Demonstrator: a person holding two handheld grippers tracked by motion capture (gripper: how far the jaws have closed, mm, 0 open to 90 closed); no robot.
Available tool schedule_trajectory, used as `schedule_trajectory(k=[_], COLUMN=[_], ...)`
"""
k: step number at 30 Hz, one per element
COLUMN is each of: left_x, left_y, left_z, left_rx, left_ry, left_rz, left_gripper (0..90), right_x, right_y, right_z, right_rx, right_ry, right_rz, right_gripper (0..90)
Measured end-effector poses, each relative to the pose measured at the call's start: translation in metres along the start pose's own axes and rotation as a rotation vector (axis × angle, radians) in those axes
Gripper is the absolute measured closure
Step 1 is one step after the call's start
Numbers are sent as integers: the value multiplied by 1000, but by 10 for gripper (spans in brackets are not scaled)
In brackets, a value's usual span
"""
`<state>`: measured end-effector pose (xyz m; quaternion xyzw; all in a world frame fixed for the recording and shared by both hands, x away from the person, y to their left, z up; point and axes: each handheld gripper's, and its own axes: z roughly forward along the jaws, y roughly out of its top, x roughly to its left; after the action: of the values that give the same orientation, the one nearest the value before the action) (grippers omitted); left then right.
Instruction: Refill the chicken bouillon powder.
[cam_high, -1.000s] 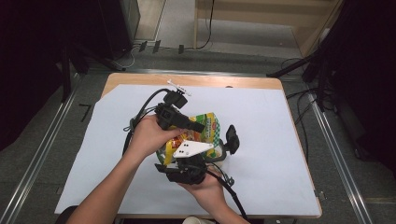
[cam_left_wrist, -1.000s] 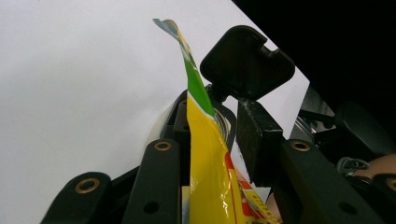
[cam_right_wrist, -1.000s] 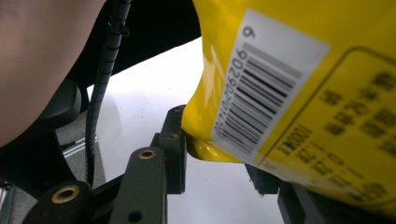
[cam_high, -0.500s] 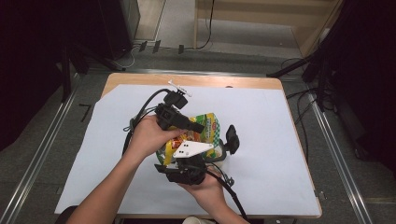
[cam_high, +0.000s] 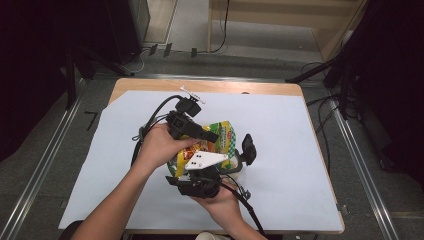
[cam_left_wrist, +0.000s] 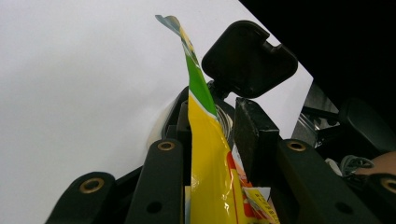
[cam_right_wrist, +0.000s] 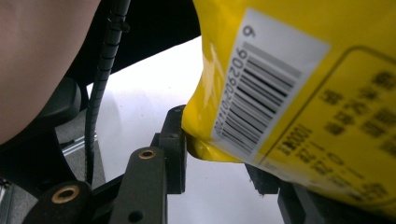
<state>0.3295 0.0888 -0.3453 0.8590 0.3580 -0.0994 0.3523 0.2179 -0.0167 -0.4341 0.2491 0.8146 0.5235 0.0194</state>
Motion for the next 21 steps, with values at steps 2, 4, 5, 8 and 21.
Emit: schedule_trajectory(k=[2, 4, 5, 8, 21], left_x=[0, 0, 0, -2, -1], left_y=[0, 0, 0, 0, 0], left_z=[0, 1, 1, 0, 0], left_rx=[4, 4, 3, 1, 1], left_ry=[3, 5, 6, 7, 7], left_rz=[1, -1, 1, 8, 3], left_gripper=[730, 732, 732, 732, 737], right_x=[0, -1, -1, 0, 1], right_y=[0, -1, -1, -1, -1], right_z=[0, 1, 1, 0, 0], right_rx=[0, 3, 1, -3, -4], right_ry=[0, -3, -3, 2, 3], right_rz=[0, -5, -3, 3, 7], right_gripper=[646, 646, 646, 646, 646])
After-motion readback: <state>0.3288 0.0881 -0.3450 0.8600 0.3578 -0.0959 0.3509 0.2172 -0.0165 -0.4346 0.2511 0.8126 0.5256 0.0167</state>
